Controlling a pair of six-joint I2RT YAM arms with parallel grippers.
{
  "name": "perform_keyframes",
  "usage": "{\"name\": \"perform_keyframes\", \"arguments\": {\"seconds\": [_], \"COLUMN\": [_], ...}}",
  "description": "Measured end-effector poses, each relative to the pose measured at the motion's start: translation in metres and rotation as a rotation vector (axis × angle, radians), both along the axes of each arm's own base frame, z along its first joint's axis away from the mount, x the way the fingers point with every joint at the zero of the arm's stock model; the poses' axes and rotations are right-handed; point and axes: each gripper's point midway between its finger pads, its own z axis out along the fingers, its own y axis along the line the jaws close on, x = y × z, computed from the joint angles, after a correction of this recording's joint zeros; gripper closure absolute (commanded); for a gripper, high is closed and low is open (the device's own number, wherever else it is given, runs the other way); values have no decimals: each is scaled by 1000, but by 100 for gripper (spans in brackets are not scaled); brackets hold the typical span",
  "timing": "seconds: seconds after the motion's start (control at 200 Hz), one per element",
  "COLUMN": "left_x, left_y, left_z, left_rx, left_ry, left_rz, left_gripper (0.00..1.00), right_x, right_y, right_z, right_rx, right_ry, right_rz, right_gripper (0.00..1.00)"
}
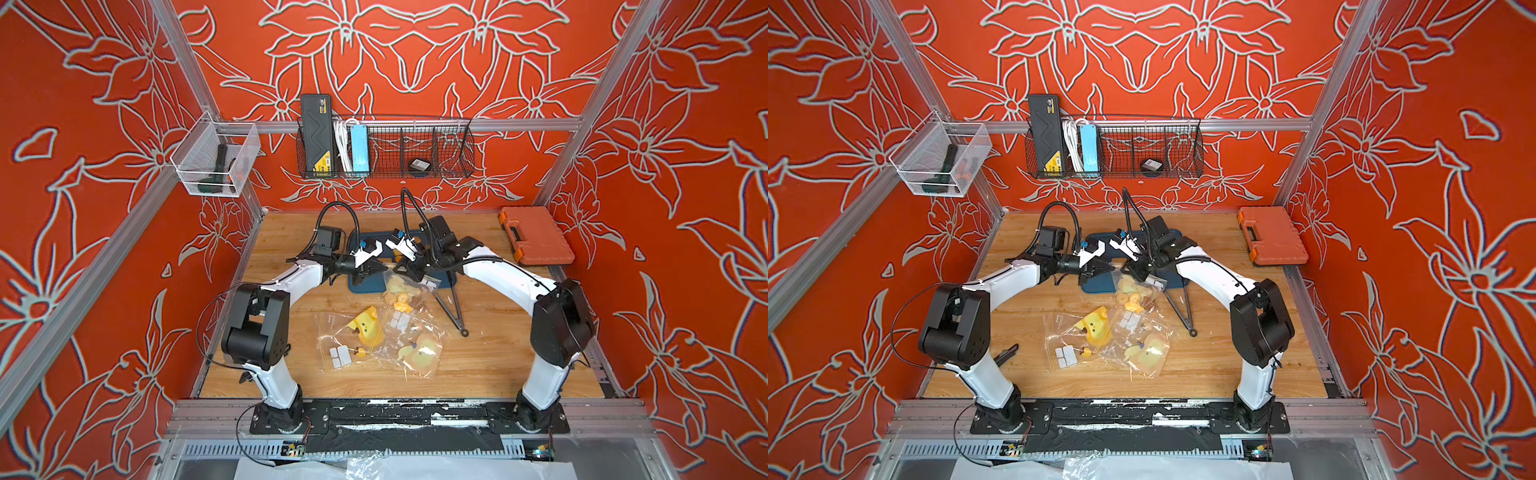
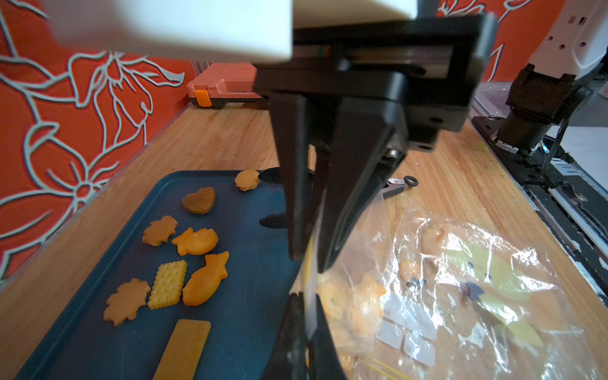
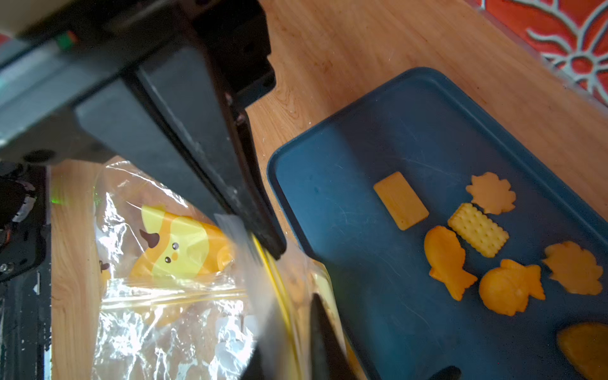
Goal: Put the cookies into a resealable bag to prevent moisture
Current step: Close the ziploc bag at the center of the board.
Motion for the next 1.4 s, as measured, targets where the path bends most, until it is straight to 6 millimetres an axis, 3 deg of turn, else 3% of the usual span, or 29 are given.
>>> {"name": "perform_keyframes", "arguments": {"seconds": [0.035, 0.055, 0.075, 0.165, 0.21, 0.24, 0.265, 0.305, 0.405, 0.445, 0.48, 0.591, 0.636, 0.661, 0.701, 0.731, 0.836, 0.886, 0.911, 0.961, 0.986, 1.071, 1.146, 1.181, 1.241, 1.256, 1.286, 1.376, 1.396], "left_x": [0, 0, 0, 0, 0, 0, 0, 0, 0, 0, 0, 0, 0, 0, 0, 0, 1, 1, 1, 1, 1, 1, 1, 1, 2, 1, 1, 2, 2], "left_y": [0, 0, 0, 0, 0, 0, 0, 0, 0, 0, 0, 0, 1, 1, 1, 1, 1, 1, 1, 1, 1, 1, 1, 1, 1, 1, 1, 1, 1], "left_z": [0, 0, 0, 0, 0, 0, 0, -1, -1, -1, -1, -1, -1, -1, -1, -1, -3, -4, -4, -4, -4, -4, -4, -4, -4, -4, -4, -4, -4], "left_rx": [0, 0, 0, 0, 0, 0, 0, 0, 1, 2, 2, 3, 4, 4, 4, 4, 9, 11, 11, 11, 11, 11, 12, 12, 12, 12, 12, 12, 12], "left_ry": [0, 0, 0, 0, 0, 0, 1, 3, 1, 4, 5, 4, 5, 5, 5, 5, 6, 10, 11, 11, 11, 11, 11, 11, 11, 11, 12, 12, 12], "left_rz": [0, 0, 0, -1, 0, 0, 0, 0, 0, 1, 1, 1, 2, 2, 2, 2, 7, 8, 8, 8, 8, 9, 9, 10, 10, 10, 11, 11, 11], "left_gripper": [100, 100, 100, 100, 100, 100, 100, 100, 100, 100, 100, 100, 100, 100, 100, 100, 100, 100, 100, 100, 100, 100, 100, 100, 100, 100, 100, 100, 100], "right_x": [-1, -1, 0, 1, 1, 1, 1, 3, 4, 4, 4, 4, 4, 5, 7, 9, 7, 7, 7, 8, 8, 8, 9, 9, 8, 8, 8, 5, 4], "right_y": [0, 1, 1, 4, 4, 4, 4, 5, 7, 7, 7, 7, 6, 6, 5, 4, -1, -3, -4, -10, -13, -22, -27, -31, -34, -35, -37, -43, -45], "right_z": [0, 0, 1, 3, 4, 4, 4, 6, 8, 8, 8, 8, 7, 7, 6, 5, -3, -4, -4, -6, -7, -7, -6, -5, -4, -4, -3, -3, -3], "right_rx": [1, 5, 8, 22, 24, 25, 27, 33, 43, 42, 42, 41, 38, 34, 29, 24, 3, -2, -7, -22, -28, -38, -42, -45, -47, -45, -49, -53, -52], "right_ry": [2, 8, 4, -2, 0, 4, 2, -5, -14, -14, -14, -13, -14, -16, -25, -38, -38, -40, -45, -64, -69, -70, -83, -88, -89, -84, -95, -102, -100], "right_rz": [2, -3, 0, 1, 1, -2, -3, -6, -5, -4, -3, -6, -6, -11, -20, -26, -42, -48, -52, -71, -78, -106, -124, -129, -135, -145, -145, -159, -163], "right_gripper": [71, 78, 100, 100, 69, 64, 70, 100, 100, 86, 100, 100, 72, 69, 80, 100, 100, 67, 67, 91, 94, 61, 100, 98, 71, 72, 100, 100, 89]}}
